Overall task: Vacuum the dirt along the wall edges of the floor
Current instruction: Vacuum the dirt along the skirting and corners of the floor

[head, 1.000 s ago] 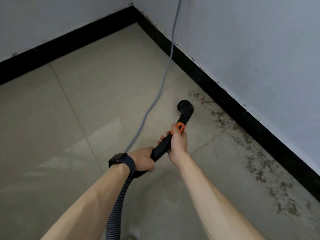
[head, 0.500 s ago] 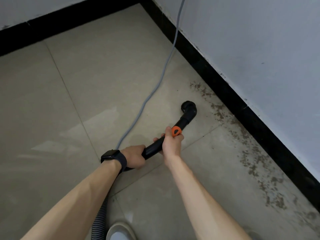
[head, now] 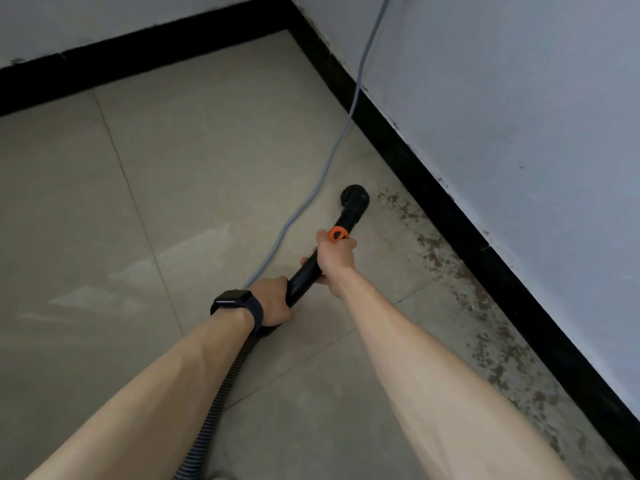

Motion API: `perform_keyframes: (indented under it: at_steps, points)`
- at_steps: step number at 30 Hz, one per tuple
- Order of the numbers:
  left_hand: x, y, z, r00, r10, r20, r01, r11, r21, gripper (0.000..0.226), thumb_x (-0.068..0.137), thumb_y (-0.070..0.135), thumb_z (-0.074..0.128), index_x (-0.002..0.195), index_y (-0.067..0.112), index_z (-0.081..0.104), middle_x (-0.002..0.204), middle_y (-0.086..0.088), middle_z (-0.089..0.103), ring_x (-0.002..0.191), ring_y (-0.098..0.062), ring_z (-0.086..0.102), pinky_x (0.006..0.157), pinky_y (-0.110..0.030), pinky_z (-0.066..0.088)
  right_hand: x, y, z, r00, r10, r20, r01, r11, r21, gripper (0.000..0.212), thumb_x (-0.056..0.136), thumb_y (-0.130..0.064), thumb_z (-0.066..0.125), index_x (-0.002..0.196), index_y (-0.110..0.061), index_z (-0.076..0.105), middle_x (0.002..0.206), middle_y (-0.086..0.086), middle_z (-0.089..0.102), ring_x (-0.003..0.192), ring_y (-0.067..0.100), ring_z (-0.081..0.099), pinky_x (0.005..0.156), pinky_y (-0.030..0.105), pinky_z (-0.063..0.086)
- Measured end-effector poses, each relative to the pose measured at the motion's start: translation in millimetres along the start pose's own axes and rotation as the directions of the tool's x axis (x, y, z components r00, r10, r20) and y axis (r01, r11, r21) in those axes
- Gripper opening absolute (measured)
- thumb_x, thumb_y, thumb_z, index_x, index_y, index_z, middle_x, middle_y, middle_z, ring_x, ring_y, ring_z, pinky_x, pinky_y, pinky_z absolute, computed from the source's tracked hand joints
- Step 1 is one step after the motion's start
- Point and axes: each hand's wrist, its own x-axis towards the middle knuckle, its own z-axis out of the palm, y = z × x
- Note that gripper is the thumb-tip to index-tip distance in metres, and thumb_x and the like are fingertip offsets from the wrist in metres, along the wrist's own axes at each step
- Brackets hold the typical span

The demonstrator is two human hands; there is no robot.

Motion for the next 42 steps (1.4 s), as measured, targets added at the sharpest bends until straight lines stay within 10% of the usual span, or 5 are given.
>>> perform_keyframes:
  at_steps: [18, 42]
  points:
    - [23.7, 38.6, 27.5, 0.995, -0.051, -0.083, 0.048, 0.998, -0.035, 0.023, 0.087, 0.017, 0.053, 0.105, 0.018, 0.039, 0.090, -0.004, 0.054, 0.081, -0.023, 0.057, 0.071, -0.033, 0.047, 18.9, 17.6, -47.6, 1.000, -0.011, 0.018, 0.009, 0.989, 0.145, 0.044, 0.108, -0.036, 0.050, 0.138, -0.019, 0.023, 0.094, 0.004, 0.058, 0.070, 0.018, 0.069, 0.074, 0.042, 0.063]
    - [67.8, 49.9, 11.7, 0.887, 0.137, -0.440, -0.156, 0.988, -0.007, 0.040, 0.093, 0.025, 0.053, 0.129, 0.022, 0.035, 0.118, -0.003, 0.054, 0.103, -0.026, 0.051, 0.079, -0.039, 0.048, 74.0, -44.9, -46.5, 0.993, -0.081, -0.081, 0.089, 0.991, 0.096, 0.039, 0.106, -0.036, 0.051, 0.133, -0.015, 0.033, 0.104, 0.007, 0.057, 0.067, 0.018, 0.069, 0.057, 0.036, 0.058]
